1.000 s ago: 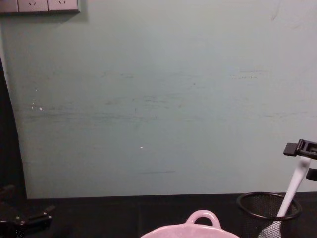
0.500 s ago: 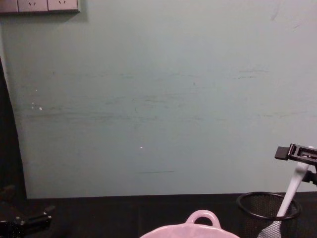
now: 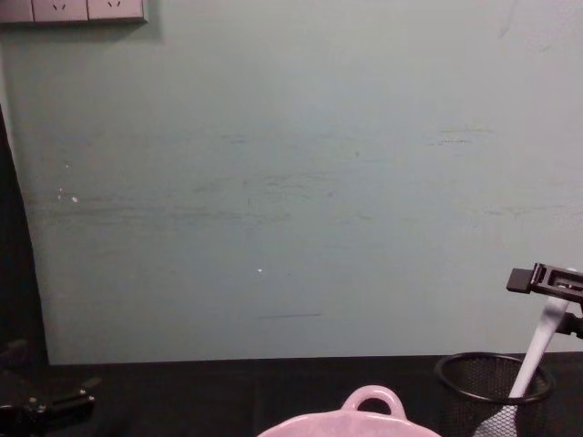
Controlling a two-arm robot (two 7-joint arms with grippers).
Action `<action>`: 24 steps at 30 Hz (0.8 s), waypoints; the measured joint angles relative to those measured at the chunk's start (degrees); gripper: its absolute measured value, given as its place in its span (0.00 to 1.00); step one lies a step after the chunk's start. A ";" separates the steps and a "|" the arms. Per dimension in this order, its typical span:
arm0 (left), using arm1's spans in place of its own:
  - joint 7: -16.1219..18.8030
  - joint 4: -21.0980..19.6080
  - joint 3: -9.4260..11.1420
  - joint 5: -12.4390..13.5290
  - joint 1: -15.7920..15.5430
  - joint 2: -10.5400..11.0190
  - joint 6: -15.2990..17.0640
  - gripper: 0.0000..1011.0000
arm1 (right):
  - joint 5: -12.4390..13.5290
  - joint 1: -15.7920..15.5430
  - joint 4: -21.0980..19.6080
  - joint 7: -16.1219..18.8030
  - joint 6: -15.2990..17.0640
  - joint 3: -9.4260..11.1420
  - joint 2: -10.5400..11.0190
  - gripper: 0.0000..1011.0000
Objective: Use the one hand to pick up the spoon and stir the clear water in the bowl.
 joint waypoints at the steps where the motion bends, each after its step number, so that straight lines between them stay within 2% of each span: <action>1: 0.00 0.00 0.00 0.00 0.00 0.00 0.00 0.99 | 0.01 0.00 0.00 -0.02 0.02 0.01 0.00 0.99; 7: 0.00 0.00 0.00 0.00 0.00 0.00 0.00 0.99 | 0.07 0.00 0.00 -0.24 0.13 0.06 -0.04 0.91; 11: 0.00 0.00 0.00 0.00 0.00 0.00 0.00 0.99 | 0.11 0.00 0.00 -0.30 0.17 0.08 -0.06 0.78; 14: 0.00 0.00 0.00 0.00 0.00 0.00 0.00 0.99 | 0.12 0.00 0.00 -0.32 0.18 0.10 -0.07 0.73; 19: 0.00 0.00 0.00 0.00 0.00 0.00 0.00 0.99 | 0.13 0.00 0.00 -0.35 0.22 0.13 -0.07 0.55; 21: 0.00 0.00 0.00 0.00 0.00 0.00 0.00 0.99 | 0.13 0.00 0.00 -0.36 0.23 0.14 -0.07 0.50; 22: 0.00 0.00 0.00 0.00 0.00 0.00 0.00 0.99 | 0.13 0.00 0.00 -0.37 0.25 0.15 -0.07 0.44; 24: 0.00 0.00 0.00 0.00 0.00 0.00 0.00 0.99 | 0.13 0.00 0.00 -0.38 0.26 0.15 -0.07 0.40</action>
